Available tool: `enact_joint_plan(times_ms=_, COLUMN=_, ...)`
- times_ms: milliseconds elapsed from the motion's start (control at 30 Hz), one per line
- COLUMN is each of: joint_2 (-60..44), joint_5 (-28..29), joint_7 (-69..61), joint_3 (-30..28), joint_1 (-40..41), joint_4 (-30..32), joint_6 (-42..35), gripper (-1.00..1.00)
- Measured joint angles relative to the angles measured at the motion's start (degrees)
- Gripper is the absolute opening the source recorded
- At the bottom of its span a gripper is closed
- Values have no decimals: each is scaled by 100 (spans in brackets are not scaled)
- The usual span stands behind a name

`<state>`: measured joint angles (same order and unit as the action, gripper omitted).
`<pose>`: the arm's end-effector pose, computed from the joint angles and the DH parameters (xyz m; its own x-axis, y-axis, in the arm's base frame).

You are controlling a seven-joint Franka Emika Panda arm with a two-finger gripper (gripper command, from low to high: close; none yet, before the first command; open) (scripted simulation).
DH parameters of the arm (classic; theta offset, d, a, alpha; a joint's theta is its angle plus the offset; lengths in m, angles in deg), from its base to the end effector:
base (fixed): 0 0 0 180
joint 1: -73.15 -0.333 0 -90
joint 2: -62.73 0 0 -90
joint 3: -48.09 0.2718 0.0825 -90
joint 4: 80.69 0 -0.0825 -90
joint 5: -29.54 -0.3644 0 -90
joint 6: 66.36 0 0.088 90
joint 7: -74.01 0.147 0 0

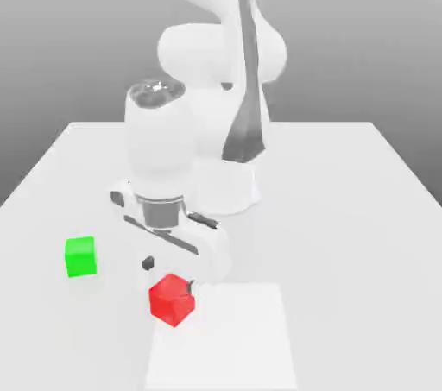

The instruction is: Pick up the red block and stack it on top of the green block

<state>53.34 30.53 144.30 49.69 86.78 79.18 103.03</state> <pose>0.3555 -0.0737 0.0983 0.1501 -0.9887 -0.0005 -0.9887 -0.1501 -0.0027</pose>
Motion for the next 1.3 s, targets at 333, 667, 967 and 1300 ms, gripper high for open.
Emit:
enact_joint_plan(times_ms=333, joint_2=-203, joint_5=43, joint_7=36, joint_3=-37, joint_1=-30, joint_4=-25, joint_6=179, gripper=-100)
enact_joint_plan(times_ms=667, joint_2=1312, joint_5=163, joint_7=891, joint_3=-328, joint_1=671, joint_4=251, joint_6=-1071, gripper=-100)
enact_joint_plan(times_ms=967, joint_2=2016, joint_5=373, joint_7=3055, joint_3=-974, joint_1=2127, joint_4=489, joint_6=-1521, gripper=-100)
enact_joint_plan(times_ms=1300, joint_2=758, joint_5=-239, joint_7=3100, joint_3=-1082, joint_1=2354, joint_4=489, joint_6=-275, gripper=100)
